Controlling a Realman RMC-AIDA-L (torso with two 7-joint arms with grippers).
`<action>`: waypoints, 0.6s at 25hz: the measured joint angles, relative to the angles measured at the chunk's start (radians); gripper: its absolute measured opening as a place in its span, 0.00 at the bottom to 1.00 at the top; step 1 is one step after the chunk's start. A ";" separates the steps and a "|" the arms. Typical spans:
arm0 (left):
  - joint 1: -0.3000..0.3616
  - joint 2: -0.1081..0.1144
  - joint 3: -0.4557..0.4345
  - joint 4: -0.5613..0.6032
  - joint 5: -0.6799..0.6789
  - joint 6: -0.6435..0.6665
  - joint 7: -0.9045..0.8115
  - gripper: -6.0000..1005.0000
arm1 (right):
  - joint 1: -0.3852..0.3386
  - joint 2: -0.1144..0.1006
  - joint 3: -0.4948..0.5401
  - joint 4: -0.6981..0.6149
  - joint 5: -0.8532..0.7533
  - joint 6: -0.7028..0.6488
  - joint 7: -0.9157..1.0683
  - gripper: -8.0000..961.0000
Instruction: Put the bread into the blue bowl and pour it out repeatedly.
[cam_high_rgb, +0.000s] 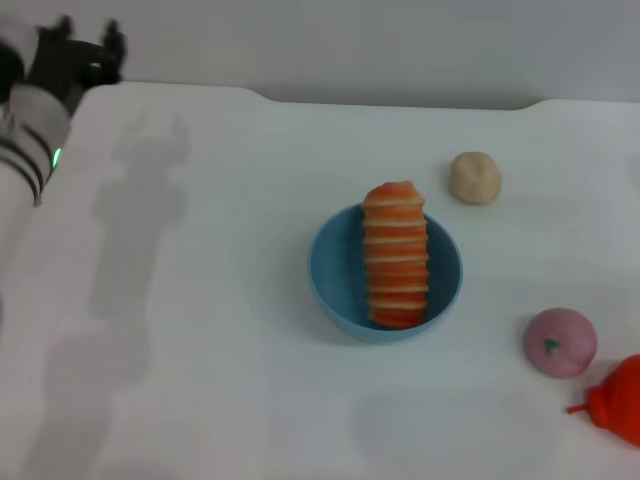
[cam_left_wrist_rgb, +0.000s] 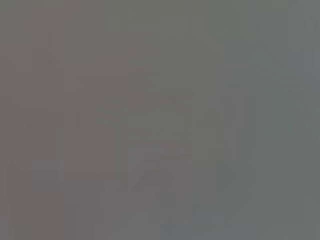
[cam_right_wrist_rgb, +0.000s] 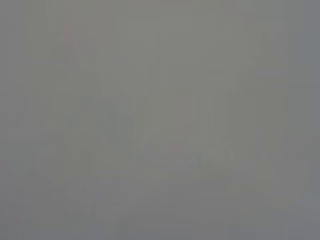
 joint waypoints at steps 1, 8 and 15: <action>-0.002 -0.002 0.061 -0.062 0.002 0.165 -0.011 0.48 | 0.000 0.000 0.020 0.011 0.000 0.000 0.000 0.46; -0.099 -0.006 0.416 -0.596 -0.002 1.010 -0.278 0.48 | -0.008 0.003 0.171 0.094 0.000 0.000 -0.165 0.46; -0.095 -0.004 0.438 -0.653 0.003 0.965 -0.455 0.48 | 0.026 0.007 0.296 0.356 0.236 -0.026 -0.758 0.46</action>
